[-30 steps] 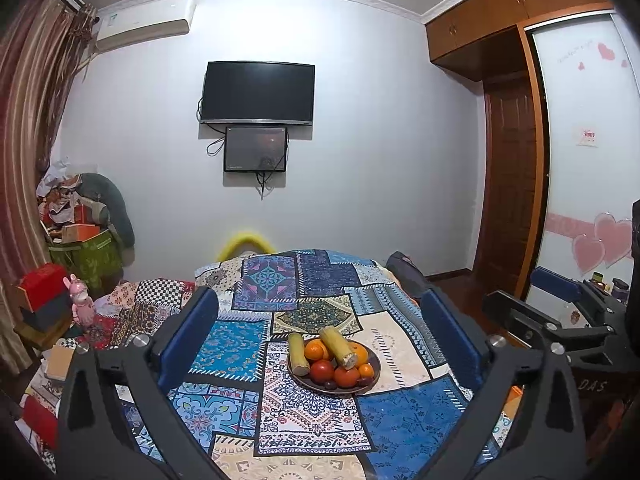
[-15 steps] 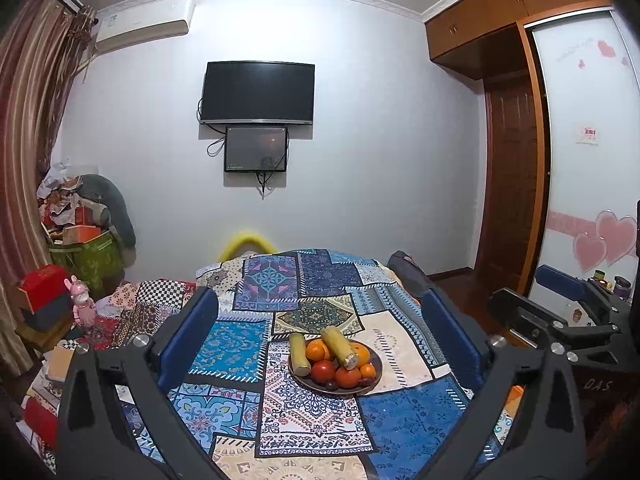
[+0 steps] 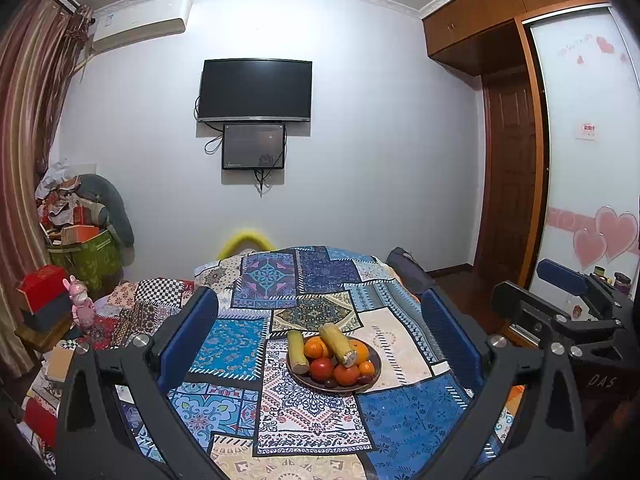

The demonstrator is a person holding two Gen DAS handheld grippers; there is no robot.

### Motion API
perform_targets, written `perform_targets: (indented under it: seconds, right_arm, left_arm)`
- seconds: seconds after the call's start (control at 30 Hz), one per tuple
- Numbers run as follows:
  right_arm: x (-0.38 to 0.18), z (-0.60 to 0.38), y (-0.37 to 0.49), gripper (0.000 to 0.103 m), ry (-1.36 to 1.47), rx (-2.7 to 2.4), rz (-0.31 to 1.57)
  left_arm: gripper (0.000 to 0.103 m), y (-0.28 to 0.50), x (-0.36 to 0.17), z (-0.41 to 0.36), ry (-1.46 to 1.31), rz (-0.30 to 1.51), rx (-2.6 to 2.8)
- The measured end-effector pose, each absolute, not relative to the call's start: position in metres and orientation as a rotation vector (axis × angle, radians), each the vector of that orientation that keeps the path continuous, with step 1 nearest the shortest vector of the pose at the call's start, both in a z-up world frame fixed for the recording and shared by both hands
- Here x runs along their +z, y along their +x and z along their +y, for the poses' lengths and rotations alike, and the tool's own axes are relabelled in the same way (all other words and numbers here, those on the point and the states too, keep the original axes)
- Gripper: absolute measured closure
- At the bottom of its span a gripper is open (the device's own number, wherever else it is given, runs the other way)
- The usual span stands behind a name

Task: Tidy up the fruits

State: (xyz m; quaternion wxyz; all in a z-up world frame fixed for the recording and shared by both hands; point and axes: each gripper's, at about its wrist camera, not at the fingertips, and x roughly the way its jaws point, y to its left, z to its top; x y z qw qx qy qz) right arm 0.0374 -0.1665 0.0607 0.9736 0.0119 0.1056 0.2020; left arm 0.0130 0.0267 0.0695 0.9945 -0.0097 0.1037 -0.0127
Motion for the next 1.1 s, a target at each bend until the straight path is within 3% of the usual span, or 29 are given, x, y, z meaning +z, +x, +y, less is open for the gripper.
perform_targets:
  seconds: [1.1]
  right_arm:
    - [0.059,-0.168,0.043,0.0,0.031,0.404,0.222]
  left_arm:
    - [0.0,0.024,0.063,0.029,-0.031,0.235,-0.041]
